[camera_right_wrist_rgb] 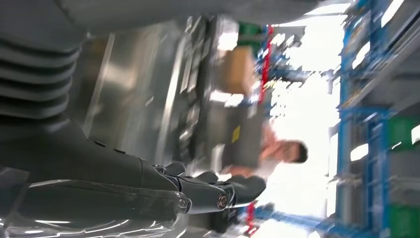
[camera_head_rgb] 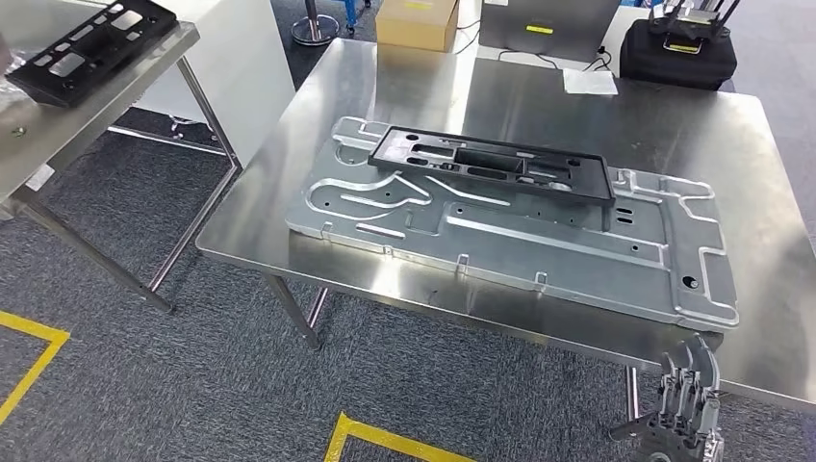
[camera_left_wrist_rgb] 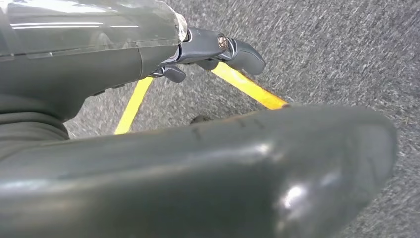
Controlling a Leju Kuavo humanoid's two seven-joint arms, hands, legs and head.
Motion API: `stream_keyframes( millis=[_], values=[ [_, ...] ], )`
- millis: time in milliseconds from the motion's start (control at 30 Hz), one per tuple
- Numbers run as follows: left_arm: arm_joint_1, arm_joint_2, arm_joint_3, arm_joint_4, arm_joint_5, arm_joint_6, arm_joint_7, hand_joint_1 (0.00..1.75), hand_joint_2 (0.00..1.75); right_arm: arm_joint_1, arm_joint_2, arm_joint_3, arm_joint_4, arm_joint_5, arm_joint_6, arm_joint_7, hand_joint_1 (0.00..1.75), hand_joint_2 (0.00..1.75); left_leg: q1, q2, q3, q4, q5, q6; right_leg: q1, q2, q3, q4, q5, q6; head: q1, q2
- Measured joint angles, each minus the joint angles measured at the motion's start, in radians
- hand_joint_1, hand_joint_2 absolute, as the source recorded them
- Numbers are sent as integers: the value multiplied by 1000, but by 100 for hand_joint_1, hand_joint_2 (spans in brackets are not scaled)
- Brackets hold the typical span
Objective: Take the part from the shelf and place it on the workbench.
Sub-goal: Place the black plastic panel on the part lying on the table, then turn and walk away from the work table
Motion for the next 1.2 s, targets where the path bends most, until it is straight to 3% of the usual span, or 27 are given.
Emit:
stream_keyframes(
  millis=[67,100,133,167,233,267,333,467,500,600,633,667,700,733,800,833,867,900,967,1000,1067,1133,1167,1200],
  values=[
    [0,-1,2,0,2,1,-2,0,0,5,24,-42,20,-8,-13,2,0,0,2,-13,-6,2,16,-13,3,-9,-5,-1,5,-22,-2,0],
    [2,-1,4,0,3,2,-3,0,0,5,34,-60,30,-11,-18,3,0,0,5,-15,-11,8,9,-18,4,-18,-13,0,12,-32,-3,0],
    [3,-1,5,0,3,3,-3,0,0,5,43,-75,39,-14,-22,4,0,0,8,-14,-19,26,-17,-23,4,-28,-23,0,23,-43,-4,0],
    [4,-2,7,0,4,4,-3,0,0,6,50,-90,48,-17,-24,4,0,0,10,-11,-29,62,-63,-27,4,-38,-36,-1,35,-51,-6,0],
    [4,-3,12,0,4,5,-3,0,0,6,62,-112,63,-20,-25,6,0,0,11,-5,-51,178,-171,-34,8,-54,-65,0,59,-57,-9,0],
    [4,-4,14,0,4,6,-3,0,0,6,65,-120,70,-21,-23,8,0,0,12,-3,-55,236,-200,-36,10,-63,-82,1,71,-58,-9,0],
    [3,-5,17,0,5,6,-3,0,0,5,69,-131,81,-21,-20,11,0,0,12,-2,-53,300,-212,-39,12,-74,-105,3,87,-57,-9,0],
    [3,-6,18,0,4,6,-3,0,0,4,70,-135,86,-20,-18,13,0,0,12,-1,-37,303,-189,-38,14,-81,-118,5,96,-56,-9,0],
    [3,-6,18,0,4,6,-3,0,0,3,72,-139,90,-18,-18,14,0,0,12,4,5,261,-164,-34,15,-86,-130,6,105,-54,-9,0],
    [-5,-6,20,0,5,6,-4,0,0,-3,80,-151,109,4,-19,22,0,0,-3,35,206,-9,-155,-7,16,-120,-161,2,155,-31,-10,0],
    [-6,-6,21,0,6,6,-4,0,0,-4,81,-153,114,12,-20,24,0,0,-9,39,232,-61,-164,4,15,-129,-161,-3,169,-22,-11,0],
    [-5,-7,22,0,6,6,-5,0,0,-6,82,-154,118,16,-20,25,0,0,-9,36,222,-63,-150,12,13,-126,-162,-5,170,-15,-13,0],
    [-2,-9,23,0,7,6,-4,0,0,-6,83,-156,122,20,-19,26,0,0,-8,33,212,-67,-137,21,12,-113,-167,4,150,-10,-13,0],
    [-1,-10,23,0,8,6,-4,0,0,-6,83,-159,125,23,-19,27,0,0,-7,31,198,-70,-121,29,13,-95,-175,30,109,-7,-12,0],
    [0,-12,24,0,10,7,-5,0,0,-5,83,-167,133,28,-18,31,0,0,-10,22,162,-68,-93,42,17,-64,-197,137,-4,-10,-11,0],
    [0,-13,25,0,11,7,-5,0,0,-6,83,-170,137,31,-17,33,0,0,-13,17,142,-65,-79,45,20,-58,-205,198,-41,-13,-10,0],
    [0,-14,25,0,11,7,-5,0,0,-6,83,-172,141,33,-17,35,0,0,-16,10,122,-60,-65,46,24,-56,-205,245,-51,-16,-10,0],
    [1,-15,25,0,11,6,-5,0,0,-7,83,-175,145,36,-16,37,0,0,-18,3,100,-54,-53,46,28,-54,-192,267,-35,-21,-10,0],
    [1,-17,26,0,11,5,-5,0,0,-10,83,-177,153,45,-14,41,0,0,-20,-12,56,-36,-30,43,37,-43,-117,207,27,-33,-10,0],
    [0,-19,26,0,11,5,-5,0,0,-12,83,-179,156,50,-13,44,0,0,-21,-20,37,-26,-20,40,40,-26,-61,137,35,-41,-11,0],
    [-3,-23,26,0,11,5,-5,0,0,-18,83,-184,164,66,-13,49,0,0,-24,-35,11,-11,-1,34,42,2,29,0,7,-50,-11,0],
    [-2,-24,27,0,11,5,-5,0,0,-24,83,-192,176,94,-26,57,0,0,-25,-51,0,-10,22,25,43,0,50,-50,-8,-54,-10,0],
    [0,-23,27,0,10,5,-5,0,0,-28,84,-198,186,121,-41,62,0,0,-24,-56,-4,-10,28,20,42,-11,43,-49,2,-59,-9,0],
    [2,-23,28,0,10,6,-5,0,0,-32,84,-204,198,159,-66,72,0,0,-23,-54,-12,-1,15,15,40,-22,33,-50,13,-65,-9,0]
  ],
)
